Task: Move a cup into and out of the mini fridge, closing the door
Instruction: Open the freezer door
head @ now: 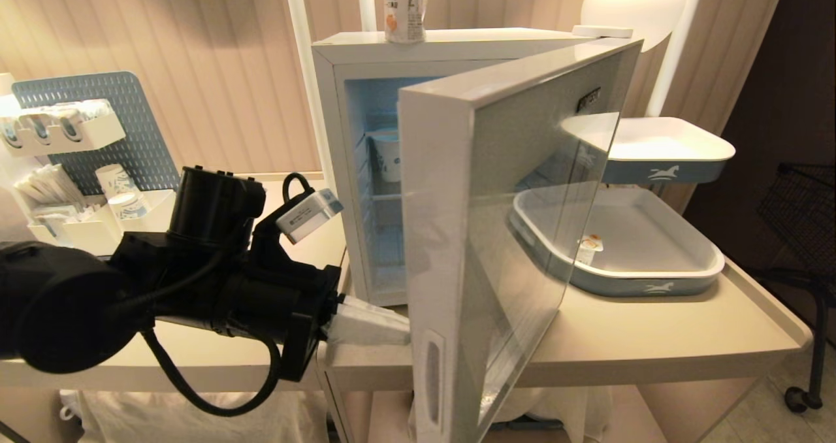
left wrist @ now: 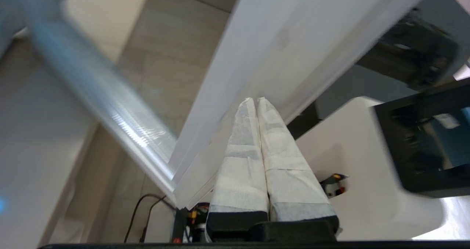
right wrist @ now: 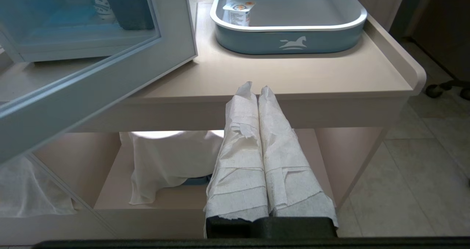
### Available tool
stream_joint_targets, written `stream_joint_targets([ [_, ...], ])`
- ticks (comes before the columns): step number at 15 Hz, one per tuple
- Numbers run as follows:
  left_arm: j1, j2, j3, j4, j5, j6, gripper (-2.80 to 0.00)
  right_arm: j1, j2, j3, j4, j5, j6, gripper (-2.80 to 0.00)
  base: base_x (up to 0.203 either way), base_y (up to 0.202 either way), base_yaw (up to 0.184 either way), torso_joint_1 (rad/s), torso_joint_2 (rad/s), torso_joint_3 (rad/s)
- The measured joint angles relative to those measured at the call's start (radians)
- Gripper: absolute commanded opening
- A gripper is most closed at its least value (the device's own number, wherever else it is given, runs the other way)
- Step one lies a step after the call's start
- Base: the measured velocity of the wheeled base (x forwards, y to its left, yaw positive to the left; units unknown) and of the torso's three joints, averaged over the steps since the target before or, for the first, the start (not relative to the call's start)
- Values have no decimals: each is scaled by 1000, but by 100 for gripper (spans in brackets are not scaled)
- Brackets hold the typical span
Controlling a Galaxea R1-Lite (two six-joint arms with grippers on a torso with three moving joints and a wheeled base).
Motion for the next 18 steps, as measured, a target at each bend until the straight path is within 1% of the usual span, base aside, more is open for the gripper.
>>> stream_joint_targets([
  [2, -116, -15, -45, 5, 26, -28, -280, 0, 0, 0, 0, 0, -1, -280, 0, 0, 0, 0, 0, 0],
  [3, -186, -13, -72, 5, 49, -41, -280, 0, 0, 0, 0, 0, 0, -280, 0, 0, 0, 0, 0, 0],
  [5, -353, 17, -129, 6, 135, -56, -280, 0, 0, 0, 0, 0, 0, -280, 0, 0, 0, 0, 0, 0],
  [7, -504, 91, -193, 9, 264, -63, -280, 0, 0, 0, 0, 0, 0, -280, 0, 0, 0, 0, 0, 0],
  [8, -552, 126, -219, 9, 316, -64, -280, 0, 0, 0, 0, 0, 0, -280, 0, 0, 0, 0, 0, 0],
  [9, -583, 153, -232, 9, 353, -65, -280, 0, 0, 0, 0, 0, 0, -280, 0, 0, 0, 0, 0, 0],
  [10, -592, 167, -232, 7, 370, -66, -280, 0, 0, 0, 0, 0, 0, -280, 0, 0, 0, 0, 0, 0],
  [11, -587, 173, -224, 4, 387, -67, -280, 0, 0, 0, 0, 0, 0, -280, 0, 0, 0, 0, 0, 0],
  [12, -557, 172, -215, 3, 415, -73, -280, -1, 0, 0, 0, 0, 0, -280, 0, 0, 0, 0, 0, 0],
  [13, -492, 161, -206, 5, 448, -84, -280, 0, 0, 0, 0, 0, 0, -280, 0, 0, 0, 0, 0, 0],
  [14, -409, 137, -196, 9, 487, -108, -280, 0, 0, 0, 0, 0, 0, -280, 0, 0, 0, 0, 0, 0],
  [16, -228, 26, -179, 37, 583, -189, -280, -1, 0, 0, 0, 0, 0, -280, 0, 0, 0, 0, 0, 0],
  [17, -135, -50, -178, 74, 636, -222, -280, -1, 0, 0, 0, 0, 0, -280, 0, 0, 0, 0, 0, 0],
  [18, -33, -138, -182, 134, 700, -250, -280, 0, 0, 0, 0, 0, 0, -280, 0, 0, 0, 0, 0, 0],
])
